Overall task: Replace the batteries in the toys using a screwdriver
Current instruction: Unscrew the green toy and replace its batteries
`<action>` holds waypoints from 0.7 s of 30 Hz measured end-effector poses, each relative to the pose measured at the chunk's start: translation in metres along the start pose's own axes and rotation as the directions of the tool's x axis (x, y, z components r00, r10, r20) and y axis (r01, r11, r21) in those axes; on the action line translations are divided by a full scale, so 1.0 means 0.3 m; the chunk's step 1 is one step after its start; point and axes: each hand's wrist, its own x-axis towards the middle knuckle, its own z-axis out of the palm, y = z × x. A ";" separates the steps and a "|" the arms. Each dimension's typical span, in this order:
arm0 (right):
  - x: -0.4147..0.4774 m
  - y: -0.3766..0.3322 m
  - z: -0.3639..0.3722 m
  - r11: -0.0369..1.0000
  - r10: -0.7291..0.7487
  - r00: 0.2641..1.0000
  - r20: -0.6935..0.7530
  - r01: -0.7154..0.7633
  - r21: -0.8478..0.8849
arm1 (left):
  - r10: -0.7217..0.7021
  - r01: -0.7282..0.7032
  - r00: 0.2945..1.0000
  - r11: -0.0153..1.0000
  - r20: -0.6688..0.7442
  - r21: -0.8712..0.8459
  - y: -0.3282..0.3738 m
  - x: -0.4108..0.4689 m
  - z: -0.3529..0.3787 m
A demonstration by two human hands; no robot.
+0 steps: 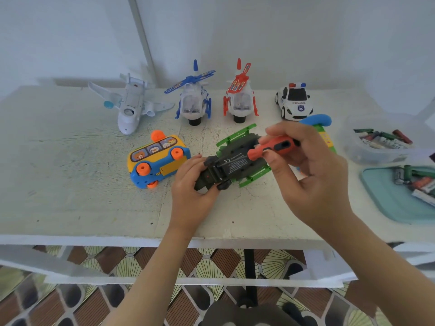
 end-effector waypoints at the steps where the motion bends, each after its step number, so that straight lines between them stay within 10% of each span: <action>1: -0.001 0.001 0.003 1.000 -0.004 1.000 -0.002 0.004 -0.007 | 0.002 -0.002 1.000 1.000 0.000 -0.003 -0.001 0.000 0.000; 21: 0.021 -0.006 0.031 0.975 -0.162 0.984 0.072 0.171 -0.142 | 0.004 -0.004 1.000 1.000 0.005 -0.007 -0.004 0.003 -0.001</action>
